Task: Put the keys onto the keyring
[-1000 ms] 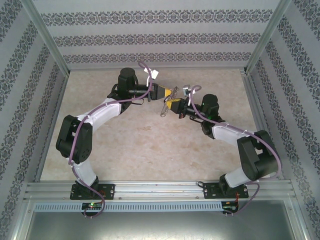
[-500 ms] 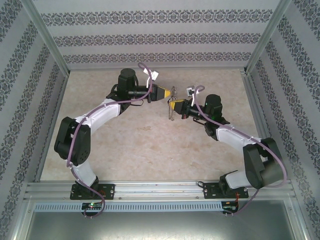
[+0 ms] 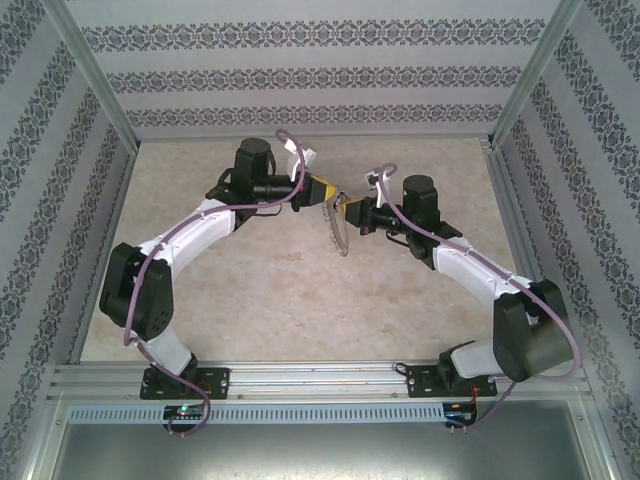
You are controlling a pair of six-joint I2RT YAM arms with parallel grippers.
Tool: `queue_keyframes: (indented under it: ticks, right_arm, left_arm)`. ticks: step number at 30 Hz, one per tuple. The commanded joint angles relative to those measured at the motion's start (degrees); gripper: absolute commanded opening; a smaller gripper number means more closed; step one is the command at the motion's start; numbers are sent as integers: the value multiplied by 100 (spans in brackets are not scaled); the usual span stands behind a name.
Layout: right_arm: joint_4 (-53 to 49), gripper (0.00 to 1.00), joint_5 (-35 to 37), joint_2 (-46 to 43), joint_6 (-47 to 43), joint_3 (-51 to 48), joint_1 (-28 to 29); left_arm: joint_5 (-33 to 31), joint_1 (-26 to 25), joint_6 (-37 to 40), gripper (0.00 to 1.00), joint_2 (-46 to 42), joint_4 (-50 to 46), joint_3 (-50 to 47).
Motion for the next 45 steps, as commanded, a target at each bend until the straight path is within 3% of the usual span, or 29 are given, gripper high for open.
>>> queue_keyframes:
  ticks: [1, 16, 25, 45]
  right_arm:
    - [-952, 0, 326, -23, -368, 301, 35]
    - [-1889, 0, 634, -22, -849, 874, 149]
    - [-2116, 0, 713, 120, -1014, 1195, 321]
    - [-2473, 0, 709, -58, -1252, 1443, 76]
  left_arm:
    - [-154, -63, 470, 0, -378, -125, 117]
    - [-941, -258, 1302, 0, -513, -869, 194]
    - [-966, -356, 1407, 0, -410, -1003, 249]
    - [-933, -377, 1411, 0, -412, -991, 234]
